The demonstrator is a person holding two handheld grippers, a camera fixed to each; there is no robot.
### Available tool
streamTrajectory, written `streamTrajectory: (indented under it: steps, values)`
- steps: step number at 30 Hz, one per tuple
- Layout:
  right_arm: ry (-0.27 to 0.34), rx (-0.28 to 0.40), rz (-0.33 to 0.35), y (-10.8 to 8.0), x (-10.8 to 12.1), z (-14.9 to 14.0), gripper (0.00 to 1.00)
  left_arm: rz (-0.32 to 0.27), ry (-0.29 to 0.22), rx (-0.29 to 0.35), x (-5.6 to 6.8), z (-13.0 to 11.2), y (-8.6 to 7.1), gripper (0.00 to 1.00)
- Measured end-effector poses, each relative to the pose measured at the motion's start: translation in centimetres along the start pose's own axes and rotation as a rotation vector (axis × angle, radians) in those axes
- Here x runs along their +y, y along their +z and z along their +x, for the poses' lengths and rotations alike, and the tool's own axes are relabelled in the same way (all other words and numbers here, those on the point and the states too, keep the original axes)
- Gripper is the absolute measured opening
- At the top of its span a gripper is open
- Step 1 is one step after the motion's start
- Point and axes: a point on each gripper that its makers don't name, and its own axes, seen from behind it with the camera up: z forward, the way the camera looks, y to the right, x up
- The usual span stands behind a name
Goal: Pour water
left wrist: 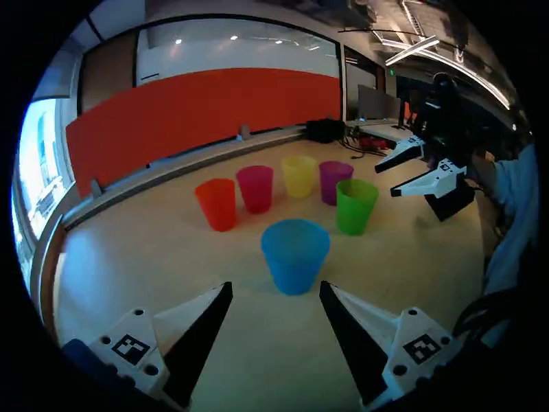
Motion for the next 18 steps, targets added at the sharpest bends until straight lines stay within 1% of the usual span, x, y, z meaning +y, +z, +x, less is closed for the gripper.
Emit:
streamTrajectory:
  steps: [6,9,12,18]
  values:
    - [0.021,0.043,-0.06,-1.5,0.7,1.2,1.0,0.113,-0.01,0.086,-2.7,1.3,-1.4,0.94]
    - [0.035,0.081,-0.098,-2.2,1.1,2.2,1.0,0.172,-0.019,0.126,-3.9,2.2,-2.3,0.94]
    - [0.047,0.117,-0.141,-2.7,1.6,3.1,1.0,0.219,-0.026,0.169,-4.6,2.9,-3.0,0.94]
    - [0.068,0.185,-0.233,-3.8,3.0,4.5,1.0,0.308,-0.02,0.223,-5.9,3.9,-4.4,0.94]
